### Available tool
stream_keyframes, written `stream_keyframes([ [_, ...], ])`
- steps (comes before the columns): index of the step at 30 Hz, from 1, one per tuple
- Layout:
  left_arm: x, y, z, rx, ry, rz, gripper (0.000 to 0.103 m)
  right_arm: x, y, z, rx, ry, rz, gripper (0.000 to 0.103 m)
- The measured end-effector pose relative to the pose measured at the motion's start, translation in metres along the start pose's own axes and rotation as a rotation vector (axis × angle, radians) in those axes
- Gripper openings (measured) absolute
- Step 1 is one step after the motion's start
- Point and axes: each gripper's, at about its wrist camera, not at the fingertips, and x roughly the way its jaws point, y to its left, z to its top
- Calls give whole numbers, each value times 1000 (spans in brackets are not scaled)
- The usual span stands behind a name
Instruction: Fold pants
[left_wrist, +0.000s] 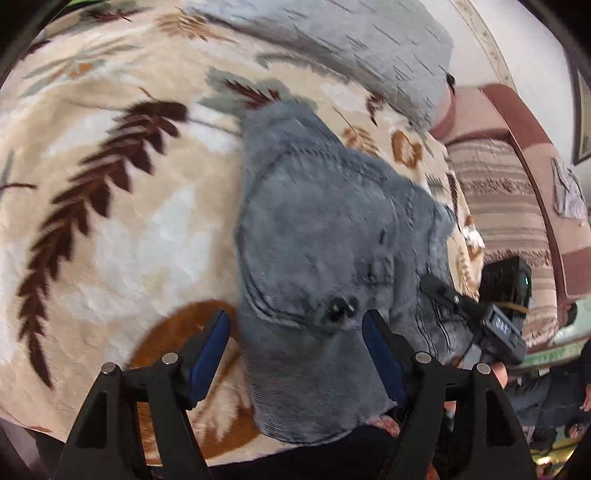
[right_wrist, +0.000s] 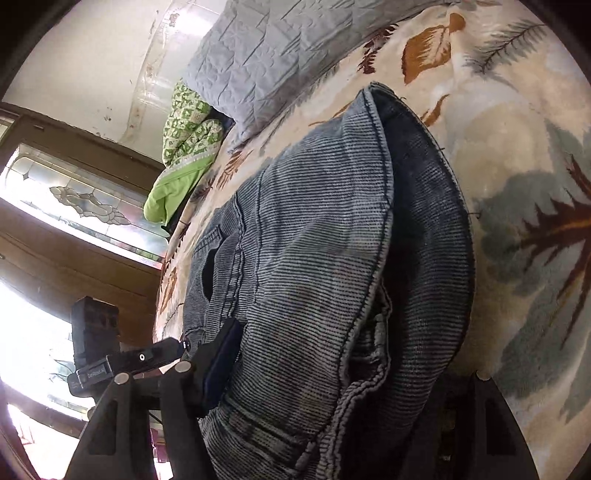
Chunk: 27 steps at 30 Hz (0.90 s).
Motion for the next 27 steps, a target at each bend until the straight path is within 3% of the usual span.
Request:
stream_keyframes([
  [2, 13, -7, -4, 33, 43, 26, 75, 3, 3, 2, -2, 2, 2, 71],
  [6, 18, -16, -8, 79, 13, 43, 75, 9, 8, 5, -12, 4, 2, 71],
  [11, 15, -21, -7, 84, -16, 45, 40, 14, 15, 7, -28, 2, -5, 71],
  [16, 6, -34, -7, 155, -66, 85, 22, 18, 27, 4, -90, -2, -26, 65],
  [27, -13, -56, 2, 223, -139, 163, 18, 7, 66, -2, -274, -96, -60, 55],
])
